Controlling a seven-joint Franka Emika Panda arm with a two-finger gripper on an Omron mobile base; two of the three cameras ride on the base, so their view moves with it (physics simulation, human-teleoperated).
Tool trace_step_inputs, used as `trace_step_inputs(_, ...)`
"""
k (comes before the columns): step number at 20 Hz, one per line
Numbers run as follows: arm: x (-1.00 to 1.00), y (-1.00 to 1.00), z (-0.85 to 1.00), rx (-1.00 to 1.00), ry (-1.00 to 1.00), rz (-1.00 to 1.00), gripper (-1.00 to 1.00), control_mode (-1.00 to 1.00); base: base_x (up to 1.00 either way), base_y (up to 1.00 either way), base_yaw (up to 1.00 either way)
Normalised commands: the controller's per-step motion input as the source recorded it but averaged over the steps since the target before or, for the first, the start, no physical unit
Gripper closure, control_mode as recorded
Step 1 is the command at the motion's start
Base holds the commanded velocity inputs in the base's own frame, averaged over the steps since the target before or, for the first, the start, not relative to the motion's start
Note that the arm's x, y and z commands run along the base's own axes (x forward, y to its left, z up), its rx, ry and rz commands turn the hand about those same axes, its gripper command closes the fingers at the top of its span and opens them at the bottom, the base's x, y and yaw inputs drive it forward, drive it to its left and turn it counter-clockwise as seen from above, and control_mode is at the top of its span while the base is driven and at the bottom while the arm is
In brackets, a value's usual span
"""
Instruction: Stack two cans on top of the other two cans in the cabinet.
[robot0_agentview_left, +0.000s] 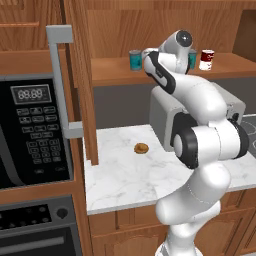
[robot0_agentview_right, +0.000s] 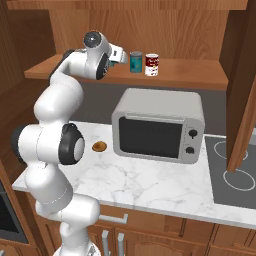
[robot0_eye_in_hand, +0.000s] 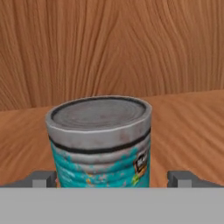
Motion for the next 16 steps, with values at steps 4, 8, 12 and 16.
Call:
trace_step_inputs(4, 0.07, -0.02, -0.11, 0.0, 0.0, 0.0, 1.0, -1.0, 0.0, 0.0, 0.0)
trace_step_inputs(8, -0.02, -0.11, -0.04, 0.0, 0.0, 0.0, 1.0, -1.0, 0.0, 0.0, 0.0)
trace_step_inputs(12, -0.13, -0.12, 0.0, 0.0, -0.02, 0.03, 1.0, -1.0, 0.0, 0.0, 0.0)
trace_step_inputs(16, -0.23, -0.12, 0.07, 0.0, -0.03, 0.0, 1.0, -1.0, 0.0, 0.0, 0.0)
